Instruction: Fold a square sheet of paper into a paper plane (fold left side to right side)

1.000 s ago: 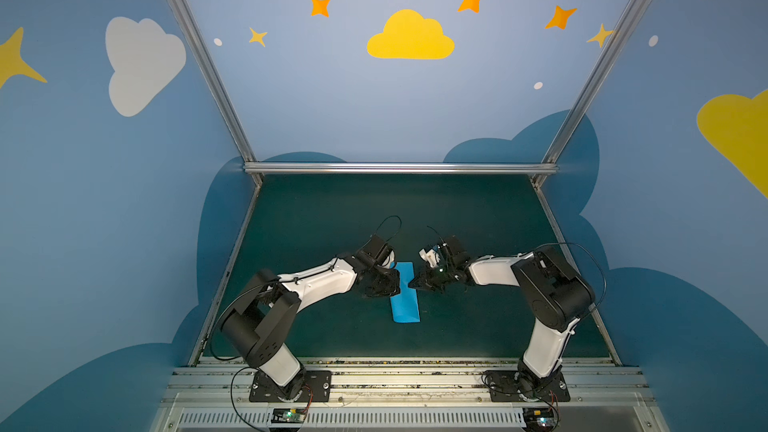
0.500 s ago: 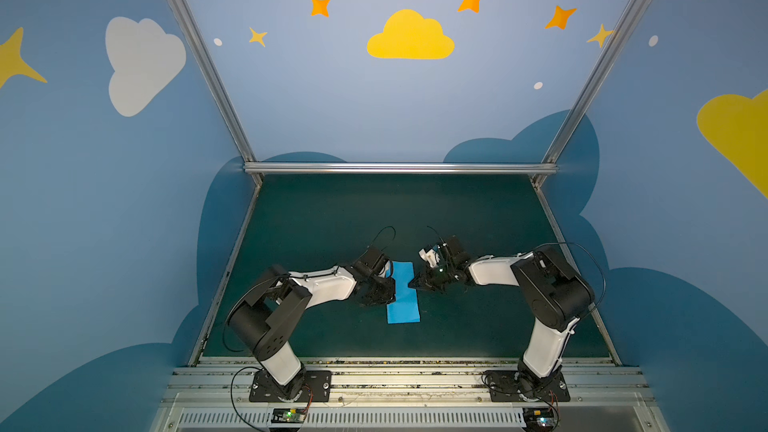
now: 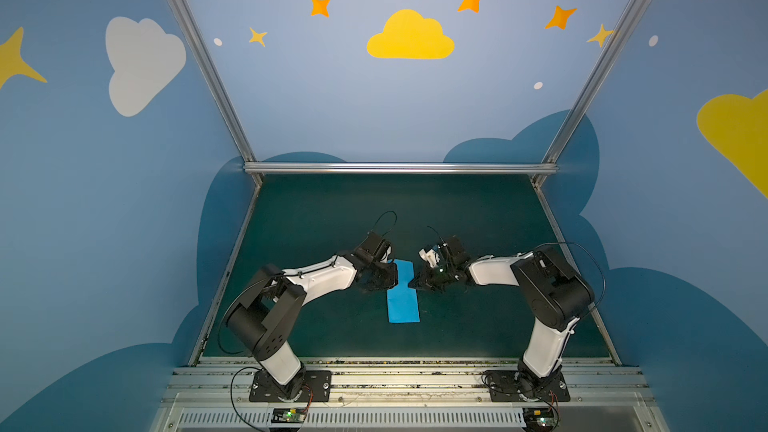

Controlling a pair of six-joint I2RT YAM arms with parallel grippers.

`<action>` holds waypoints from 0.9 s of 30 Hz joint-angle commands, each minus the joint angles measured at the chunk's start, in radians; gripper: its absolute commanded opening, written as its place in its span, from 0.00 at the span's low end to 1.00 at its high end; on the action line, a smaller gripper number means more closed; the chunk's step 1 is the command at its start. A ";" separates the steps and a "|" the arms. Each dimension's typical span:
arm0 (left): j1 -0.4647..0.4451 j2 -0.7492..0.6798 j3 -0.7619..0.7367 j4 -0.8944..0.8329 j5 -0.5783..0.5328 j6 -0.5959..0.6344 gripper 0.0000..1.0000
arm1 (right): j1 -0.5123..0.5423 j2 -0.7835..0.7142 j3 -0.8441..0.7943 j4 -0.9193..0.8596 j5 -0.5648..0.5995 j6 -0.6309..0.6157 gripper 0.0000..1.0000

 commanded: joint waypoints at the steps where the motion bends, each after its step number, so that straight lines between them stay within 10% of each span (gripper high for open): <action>1: 0.007 0.052 0.020 -0.020 -0.010 0.032 0.07 | 0.006 0.066 -0.027 -0.087 0.086 -0.023 0.00; 27: 0.142 -0.109 -0.116 0.024 -0.055 0.015 0.04 | 0.007 0.091 -0.020 -0.096 0.090 -0.033 0.00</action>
